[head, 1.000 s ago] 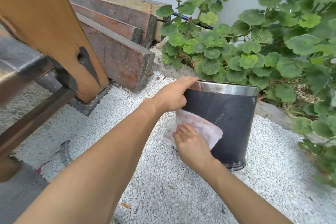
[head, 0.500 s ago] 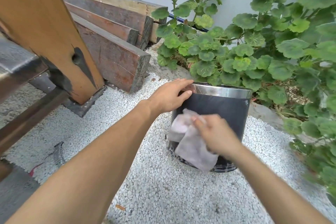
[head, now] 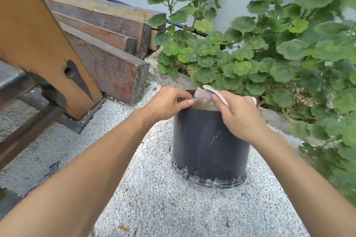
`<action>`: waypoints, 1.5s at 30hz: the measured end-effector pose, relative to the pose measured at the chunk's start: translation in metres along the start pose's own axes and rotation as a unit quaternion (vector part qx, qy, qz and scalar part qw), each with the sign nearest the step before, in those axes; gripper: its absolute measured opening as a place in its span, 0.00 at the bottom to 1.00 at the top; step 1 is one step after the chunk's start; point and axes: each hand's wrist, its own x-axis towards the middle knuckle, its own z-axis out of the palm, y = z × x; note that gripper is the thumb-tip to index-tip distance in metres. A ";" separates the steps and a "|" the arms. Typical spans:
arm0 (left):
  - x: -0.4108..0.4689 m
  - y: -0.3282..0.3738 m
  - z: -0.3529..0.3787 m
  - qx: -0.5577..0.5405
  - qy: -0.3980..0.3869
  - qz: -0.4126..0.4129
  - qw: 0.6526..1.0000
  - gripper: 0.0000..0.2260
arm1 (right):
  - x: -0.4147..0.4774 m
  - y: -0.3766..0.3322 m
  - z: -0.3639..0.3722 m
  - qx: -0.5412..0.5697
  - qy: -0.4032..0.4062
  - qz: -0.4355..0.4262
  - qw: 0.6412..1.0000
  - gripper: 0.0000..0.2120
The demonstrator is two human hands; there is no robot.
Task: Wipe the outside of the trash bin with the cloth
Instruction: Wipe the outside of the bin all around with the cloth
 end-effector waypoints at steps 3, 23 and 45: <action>0.000 0.002 0.001 -0.007 0.013 -0.007 1.000 0.10 | -0.002 -0.002 0.000 0.093 -0.026 0.018 0.995 0.28; 0.000 -0.010 -0.005 0.025 -0.014 -0.034 0.999 0.21 | 0.014 0.010 0.030 -0.158 -0.001 -0.032 0.987 0.15; 0.052 0.108 -0.023 0.032 -0.018 -0.217 0.976 0.16 | 0.004 0.070 0.013 0.202 0.184 0.072 0.959 0.08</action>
